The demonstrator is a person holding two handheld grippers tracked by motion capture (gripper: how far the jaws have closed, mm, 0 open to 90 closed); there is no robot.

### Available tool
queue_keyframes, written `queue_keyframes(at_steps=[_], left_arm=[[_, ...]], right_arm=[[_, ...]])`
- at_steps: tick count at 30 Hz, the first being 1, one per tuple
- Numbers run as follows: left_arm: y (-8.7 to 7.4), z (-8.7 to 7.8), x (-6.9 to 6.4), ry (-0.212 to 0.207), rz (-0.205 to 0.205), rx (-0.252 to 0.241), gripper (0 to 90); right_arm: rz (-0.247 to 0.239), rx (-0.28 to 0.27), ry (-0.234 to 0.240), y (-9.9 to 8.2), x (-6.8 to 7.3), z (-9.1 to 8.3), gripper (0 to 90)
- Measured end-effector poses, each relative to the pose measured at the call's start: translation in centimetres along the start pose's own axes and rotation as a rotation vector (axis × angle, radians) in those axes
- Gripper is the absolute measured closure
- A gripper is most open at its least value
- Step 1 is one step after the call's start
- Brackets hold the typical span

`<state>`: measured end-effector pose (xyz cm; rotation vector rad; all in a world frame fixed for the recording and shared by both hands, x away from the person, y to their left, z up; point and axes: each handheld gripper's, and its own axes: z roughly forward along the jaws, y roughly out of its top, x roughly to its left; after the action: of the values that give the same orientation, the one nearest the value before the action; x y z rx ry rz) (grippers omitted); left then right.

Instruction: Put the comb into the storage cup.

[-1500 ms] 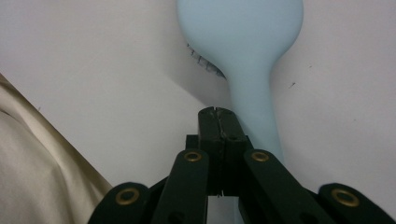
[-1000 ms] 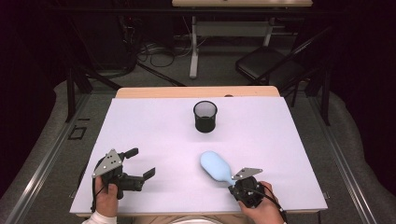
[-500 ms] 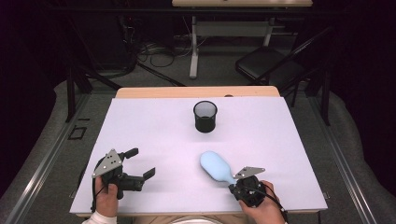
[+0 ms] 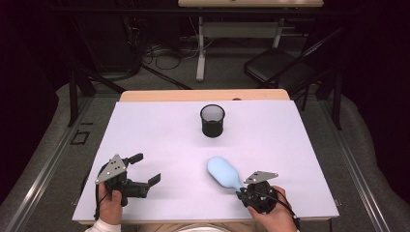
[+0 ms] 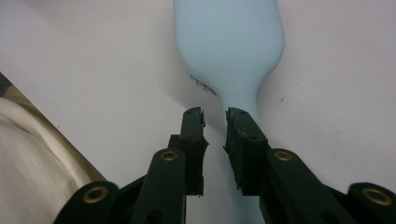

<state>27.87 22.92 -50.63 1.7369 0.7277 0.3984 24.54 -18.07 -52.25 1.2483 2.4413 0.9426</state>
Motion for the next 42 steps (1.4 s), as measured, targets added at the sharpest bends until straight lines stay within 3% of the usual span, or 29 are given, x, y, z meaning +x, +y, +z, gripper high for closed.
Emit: queue_keyframes(at_steps=[11, 28, 42], left_arm=[[0.0, 0.1, 0.0, -0.002, 0.000, 0.000, 1.2], [0.0, 0.0, 0.1, 0.002, -0.004, 0.001, 1.2], [0.0, -0.1, 0.1, 0.001, -0.006, -0.002, 1.2]], right_arm=[[0.003, -0.039, -0.002, 0.5, -0.4, -0.5, 60.7], [0.000, -0.024, 0.005, 1.2, -0.7, -0.5, 40.3], [-0.001, 0.026, -0.001, 1.7, -1.0, 0.0, 38.2]])
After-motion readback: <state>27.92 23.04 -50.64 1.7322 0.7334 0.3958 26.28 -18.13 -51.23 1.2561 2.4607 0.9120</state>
